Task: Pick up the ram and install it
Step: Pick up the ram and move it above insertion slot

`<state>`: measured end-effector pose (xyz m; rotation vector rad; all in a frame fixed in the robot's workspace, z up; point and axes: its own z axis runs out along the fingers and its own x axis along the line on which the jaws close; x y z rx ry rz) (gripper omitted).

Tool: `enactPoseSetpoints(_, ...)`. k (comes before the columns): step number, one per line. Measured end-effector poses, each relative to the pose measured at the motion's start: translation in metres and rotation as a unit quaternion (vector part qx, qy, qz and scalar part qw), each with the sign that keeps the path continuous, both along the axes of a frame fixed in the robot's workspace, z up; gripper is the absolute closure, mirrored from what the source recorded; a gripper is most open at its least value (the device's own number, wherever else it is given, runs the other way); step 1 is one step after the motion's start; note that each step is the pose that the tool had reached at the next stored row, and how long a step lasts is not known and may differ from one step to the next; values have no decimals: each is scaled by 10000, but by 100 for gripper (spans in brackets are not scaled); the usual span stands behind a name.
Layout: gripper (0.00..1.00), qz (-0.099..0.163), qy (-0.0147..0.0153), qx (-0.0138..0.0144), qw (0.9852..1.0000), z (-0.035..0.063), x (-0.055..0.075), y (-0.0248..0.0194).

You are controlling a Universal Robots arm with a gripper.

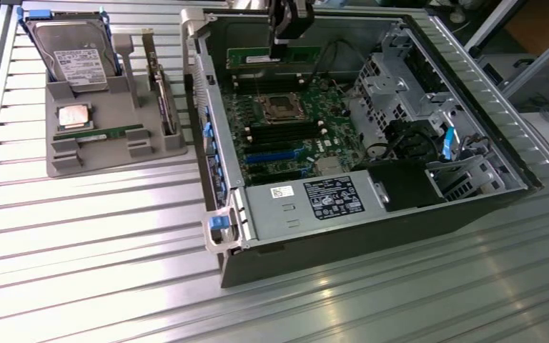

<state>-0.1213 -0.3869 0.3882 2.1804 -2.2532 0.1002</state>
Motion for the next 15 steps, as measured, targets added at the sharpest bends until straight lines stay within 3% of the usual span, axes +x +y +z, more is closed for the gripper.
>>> enactPoseSetpoints(15, 87, 0, 0, 0, 10000, 0, 346, 0)
